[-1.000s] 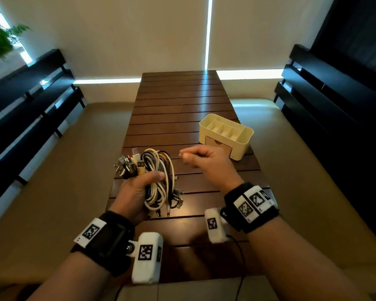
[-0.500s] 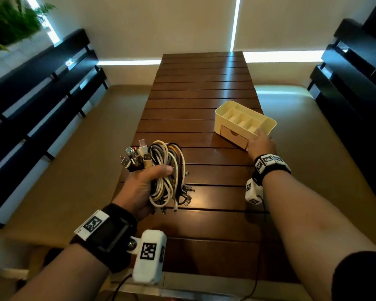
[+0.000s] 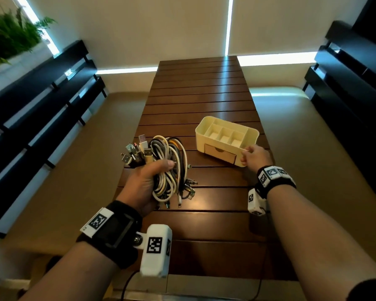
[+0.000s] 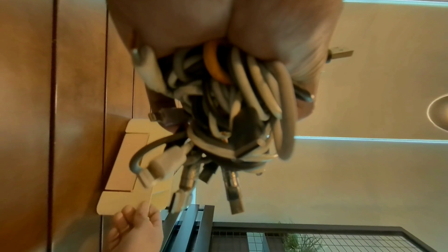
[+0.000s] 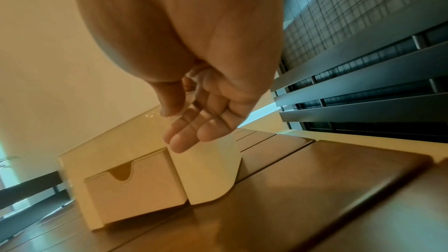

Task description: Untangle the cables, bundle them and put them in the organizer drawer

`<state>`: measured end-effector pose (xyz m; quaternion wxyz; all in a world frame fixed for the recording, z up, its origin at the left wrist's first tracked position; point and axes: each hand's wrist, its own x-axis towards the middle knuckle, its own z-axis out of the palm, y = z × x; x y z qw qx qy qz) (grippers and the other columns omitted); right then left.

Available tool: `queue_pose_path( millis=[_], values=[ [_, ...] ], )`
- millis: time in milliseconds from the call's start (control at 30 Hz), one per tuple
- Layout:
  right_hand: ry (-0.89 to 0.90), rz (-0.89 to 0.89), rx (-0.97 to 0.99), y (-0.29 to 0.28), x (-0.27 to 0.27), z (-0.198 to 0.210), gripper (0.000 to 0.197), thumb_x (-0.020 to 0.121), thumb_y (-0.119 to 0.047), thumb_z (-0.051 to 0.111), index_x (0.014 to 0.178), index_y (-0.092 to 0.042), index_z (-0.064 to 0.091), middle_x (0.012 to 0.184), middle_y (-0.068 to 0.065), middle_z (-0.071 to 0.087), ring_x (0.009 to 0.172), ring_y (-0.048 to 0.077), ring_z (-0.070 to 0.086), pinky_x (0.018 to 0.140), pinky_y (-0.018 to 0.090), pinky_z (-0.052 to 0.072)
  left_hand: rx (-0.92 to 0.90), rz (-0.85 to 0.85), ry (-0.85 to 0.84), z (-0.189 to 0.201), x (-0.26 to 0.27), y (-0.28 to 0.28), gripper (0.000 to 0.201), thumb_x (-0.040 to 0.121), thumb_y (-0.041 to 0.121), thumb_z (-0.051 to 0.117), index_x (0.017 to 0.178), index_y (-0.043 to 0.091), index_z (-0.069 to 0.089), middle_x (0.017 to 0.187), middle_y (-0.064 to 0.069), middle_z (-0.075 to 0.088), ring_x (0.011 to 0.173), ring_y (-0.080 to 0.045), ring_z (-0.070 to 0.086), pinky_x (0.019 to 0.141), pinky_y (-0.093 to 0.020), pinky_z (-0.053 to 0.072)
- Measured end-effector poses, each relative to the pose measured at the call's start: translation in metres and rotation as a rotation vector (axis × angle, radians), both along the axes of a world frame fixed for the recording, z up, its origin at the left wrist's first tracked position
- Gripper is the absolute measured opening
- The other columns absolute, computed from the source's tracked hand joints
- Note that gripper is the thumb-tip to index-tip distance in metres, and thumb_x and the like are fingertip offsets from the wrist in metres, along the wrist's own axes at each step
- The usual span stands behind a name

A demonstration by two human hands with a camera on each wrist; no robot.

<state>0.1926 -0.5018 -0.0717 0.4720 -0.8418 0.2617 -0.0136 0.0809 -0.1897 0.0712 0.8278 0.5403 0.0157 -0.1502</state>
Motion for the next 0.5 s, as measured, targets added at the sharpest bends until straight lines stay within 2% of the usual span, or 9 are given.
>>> queue_pose_path(
  millis=[67,133,200,300,367,433,500],
  values=[
    [0.002,0.060,0.009,0.010,-0.018,0.002,0.018,0.096,-0.025,0.060,0.079,-0.023,0.063,0.073,0.001,0.073,0.072,0.017,0.072,0.079,0.039,0.061,0.006,-0.013,0.001,-0.003,-0.003,0.000,0.020,0.073,0.010,0.062,0.080,0.013,0.080,0.080,-0.011,0.074,0.069,-0.021,0.072,0.062,-0.034,0.061],
    [-0.008,0.122,0.027,0.022,-0.039,0.003,0.017,0.097,-0.026,0.059,0.080,-0.024,0.063,0.074,0.001,0.073,0.074,0.019,0.072,0.079,0.039,0.060,0.017,-0.027,0.008,-0.006,-0.008,0.002,0.018,0.076,0.007,0.067,0.091,0.006,0.076,0.083,-0.012,0.075,0.071,-0.022,0.073,0.062,-0.034,0.061],
    [-0.004,0.176,0.037,0.036,-0.060,0.002,0.016,0.097,-0.027,0.060,0.082,-0.024,0.064,0.075,0.001,0.074,0.076,0.020,0.072,0.078,0.038,0.059,0.015,-0.030,0.031,-0.013,-0.014,0.006,0.024,0.077,0.006,0.067,0.101,0.002,0.068,0.083,-0.013,0.075,0.071,-0.023,0.073,0.061,-0.035,0.061],
    [-0.004,0.254,0.037,0.055,-0.090,0.002,0.015,0.097,-0.026,0.060,0.083,-0.025,0.067,0.073,0.000,0.073,0.071,0.017,0.071,0.076,0.037,0.058,-0.003,-0.014,0.076,-0.020,-0.021,0.015,0.032,0.073,0.010,0.065,0.104,0.002,0.068,0.090,-0.017,0.074,0.076,-0.027,0.073,0.067,-0.040,0.061],
    [0.024,0.285,0.034,0.066,-0.107,0.005,0.010,0.096,-0.029,0.063,0.091,-0.025,0.071,0.077,0.000,0.074,0.073,0.017,0.070,0.079,0.040,0.060,-0.001,0.002,0.091,-0.023,-0.025,0.022,0.033,0.073,0.011,0.065,0.105,0.002,0.070,0.099,-0.022,0.072,0.083,-0.031,0.072,0.074,-0.045,0.059],
    [0.019,0.313,-0.250,0.074,-0.120,0.014,0.021,0.091,-0.042,0.067,0.105,-0.028,0.072,0.091,-0.002,0.072,0.083,0.017,0.067,0.081,0.041,0.058,0.001,0.010,0.096,-0.025,-0.030,0.030,0.032,0.074,0.011,0.067,0.104,0.003,0.072,0.105,-0.025,0.070,0.088,-0.034,0.070,0.080,-0.049,0.057],
    [-0.132,0.286,-0.575,0.081,-0.131,0.025,0.042,0.083,-0.054,0.071,0.116,-0.028,0.070,0.100,-0.003,0.061,0.091,0.016,0.059,0.083,0.041,0.054,0.003,0.017,0.104,-0.027,-0.035,0.039,0.038,0.069,0.013,0.073,0.105,0.003,0.072,0.108,-0.026,0.069,0.090,-0.036,0.069,0.083,-0.051,0.056]
  ],
)
